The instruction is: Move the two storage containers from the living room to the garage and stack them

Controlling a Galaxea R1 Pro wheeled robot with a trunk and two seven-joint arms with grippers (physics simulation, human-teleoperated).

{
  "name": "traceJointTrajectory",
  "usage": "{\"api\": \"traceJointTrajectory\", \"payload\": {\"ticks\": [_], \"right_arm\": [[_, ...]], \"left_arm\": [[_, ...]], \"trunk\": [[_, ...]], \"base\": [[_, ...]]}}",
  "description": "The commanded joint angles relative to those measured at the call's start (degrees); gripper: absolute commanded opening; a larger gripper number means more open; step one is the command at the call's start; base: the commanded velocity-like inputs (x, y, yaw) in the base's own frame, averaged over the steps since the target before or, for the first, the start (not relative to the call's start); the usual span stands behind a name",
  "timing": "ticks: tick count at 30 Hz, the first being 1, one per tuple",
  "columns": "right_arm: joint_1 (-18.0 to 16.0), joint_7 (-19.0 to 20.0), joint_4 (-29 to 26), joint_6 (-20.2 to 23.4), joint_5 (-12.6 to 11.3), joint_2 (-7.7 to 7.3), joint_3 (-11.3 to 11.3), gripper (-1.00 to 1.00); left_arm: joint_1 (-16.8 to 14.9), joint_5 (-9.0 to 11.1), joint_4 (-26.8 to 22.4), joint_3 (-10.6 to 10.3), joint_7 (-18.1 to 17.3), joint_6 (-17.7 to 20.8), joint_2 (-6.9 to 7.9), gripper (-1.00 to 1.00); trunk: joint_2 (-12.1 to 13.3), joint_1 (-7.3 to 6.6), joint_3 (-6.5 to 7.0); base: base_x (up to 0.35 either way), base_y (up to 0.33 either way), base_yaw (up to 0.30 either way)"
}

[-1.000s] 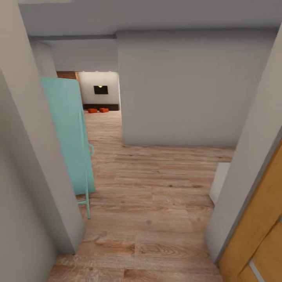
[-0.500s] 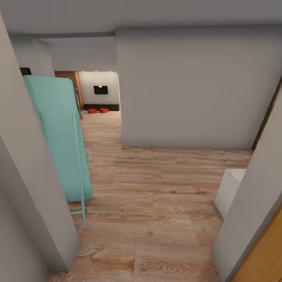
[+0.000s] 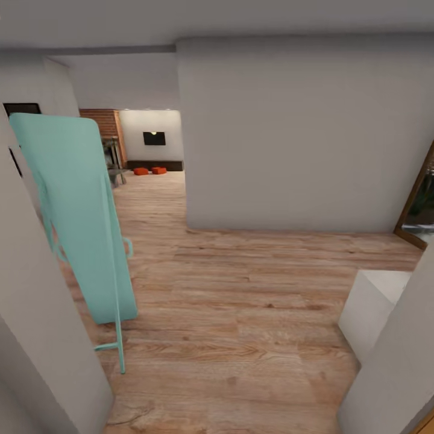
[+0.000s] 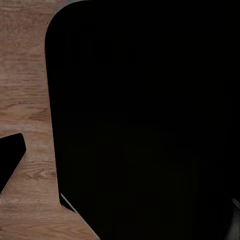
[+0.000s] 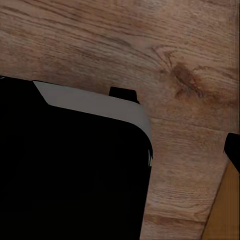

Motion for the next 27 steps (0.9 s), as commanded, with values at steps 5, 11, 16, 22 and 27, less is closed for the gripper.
{"api": "traceJointTrajectory", "payload": {"ticks": [5, 11, 16, 22, 27], "right_arm": [[-0.1, -0.1, 0.2, -0.3, -0.5, 0.06, 0.5, 1.00], [-0.1, -0.1, 0.2, -0.3, -0.5, 0.05, 0.5, 1.00], [-0.1, -0.1, 0.2, -0.3, -0.5, 0.11, 0.5, 1.00], [-0.1, -0.1, 0.2, -0.3, -0.5, 0.06, 0.5, 1.00], [-0.1, -0.1, 0.2, -0.3, -0.5, 0.06, 0.5, 1.00]], "left_arm": [[0.0, 0.1, 0.0, 0.0, 0.0, 0.0, -0.01, 1.00], [0.0, 0.1, 0.0, 0.0, 0.0, 0.0, -0.08, 1.00], [0.0, 0.1, 0.0, 0.0, 0.0, 0.0, -0.09, 1.00], [0.0, 0.1, 0.0, 0.0, 0.0, 0.0, -0.09, 1.00], [0.0, 0.1, 0.0, 0.0, 0.0, 0.0, -0.07, 1.00]], "trunk": [[0.0, 0.03, -0.05], [0.0, 0.03, -0.05], [0.0, 0.03, -0.05], [0.0, 0.03, -0.05], [0.0, 0.03, -0.05]], "base": [[0.323, 0.000, 0.000], [0.323, 0.000, 0.000], [0.323, 0.000, 0.000], [0.323, 0.000, 0.000], [0.323, 0.000, 0.000]]}}
